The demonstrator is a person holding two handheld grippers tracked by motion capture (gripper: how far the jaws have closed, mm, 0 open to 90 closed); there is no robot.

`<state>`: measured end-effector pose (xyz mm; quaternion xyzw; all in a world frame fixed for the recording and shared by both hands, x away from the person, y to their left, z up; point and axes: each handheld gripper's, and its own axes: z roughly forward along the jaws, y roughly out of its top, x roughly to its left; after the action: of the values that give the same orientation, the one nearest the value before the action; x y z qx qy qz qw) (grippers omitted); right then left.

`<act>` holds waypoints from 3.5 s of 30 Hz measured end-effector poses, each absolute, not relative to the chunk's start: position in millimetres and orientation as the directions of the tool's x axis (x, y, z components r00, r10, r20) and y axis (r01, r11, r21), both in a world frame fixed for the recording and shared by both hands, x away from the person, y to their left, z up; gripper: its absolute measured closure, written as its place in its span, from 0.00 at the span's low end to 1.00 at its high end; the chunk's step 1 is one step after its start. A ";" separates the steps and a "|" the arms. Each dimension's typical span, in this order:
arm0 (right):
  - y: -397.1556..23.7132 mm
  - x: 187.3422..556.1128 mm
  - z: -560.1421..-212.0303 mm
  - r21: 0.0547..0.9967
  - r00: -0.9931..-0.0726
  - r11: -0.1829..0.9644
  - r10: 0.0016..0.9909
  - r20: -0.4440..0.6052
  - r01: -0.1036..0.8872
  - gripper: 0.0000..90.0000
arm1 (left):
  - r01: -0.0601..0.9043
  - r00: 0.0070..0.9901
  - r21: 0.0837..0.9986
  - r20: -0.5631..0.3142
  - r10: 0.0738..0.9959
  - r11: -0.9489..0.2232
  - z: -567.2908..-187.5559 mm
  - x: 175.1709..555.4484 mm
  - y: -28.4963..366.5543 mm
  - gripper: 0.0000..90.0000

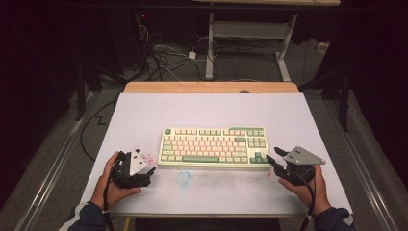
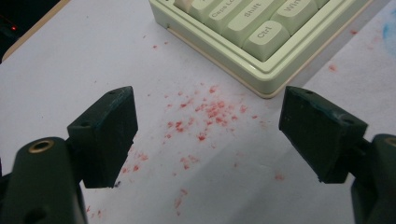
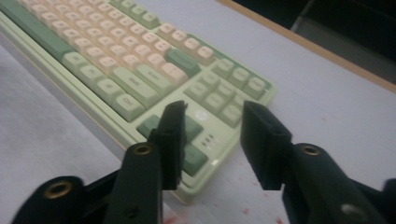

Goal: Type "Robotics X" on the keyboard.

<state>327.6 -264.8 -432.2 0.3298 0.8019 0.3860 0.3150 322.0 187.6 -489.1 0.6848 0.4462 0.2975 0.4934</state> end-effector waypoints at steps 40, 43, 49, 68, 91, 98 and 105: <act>-195.0 384.2 -456.5 0.738 -0.741 0.585 0.648 -0.175 0.337 1.00 | 0.330 0.412 0.940 -0.065 0.909 -0.083 -483.6 322.7 191.9 0.31; -196.2 382.4 -457.1 0.740 -0.738 0.586 0.649 -0.184 0.331 1.00 | 0.352 0.437 0.935 -0.127 0.891 -0.039 -475.8 323.0 194.3 0.51; -196.3 380.7 -458.4 0.744 -0.735 0.586 0.649 -0.194 0.321 1.00 | 0.406 0.427 0.914 -0.203 0.881 0.014 -466.6 331.7 191.7 0.86; -196.0 379.5 -459.5 0.749 -0.730 0.582 0.654 -0.200 0.317 1.00 | 0.429 0.544 0.901 -0.205 0.813 -0.060 -444.5 374.4 133.7 0.97; -196.0 379.0 -460.0 0.750 -0.729 0.582 0.654 -0.204 0.313 1.00 | 0.463 0.579 0.877 -0.187 0.794 -0.131 -457.8 411.4 71.4 0.97; -196.0 379.0 -460.1 0.751 -0.729 0.583 0.653 -0.205 0.311 1.00 | 0.463 0.578 0.872 -0.163 0.799 -0.157 -463.4 415.0 66.2 0.96; -195.7 378.9 -460.1 0.749 -0.728 0.585 0.653 -0.207 0.311 1.00 | 0.472 0.585 0.864 -0.158 0.795 -0.177 -465.7 415.4 63.9 0.97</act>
<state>378.9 -195.7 -460.1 0.2809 0.8576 0.3589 0.2385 415.4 63.9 -465.7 0.7485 0.4234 0.1675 0.4821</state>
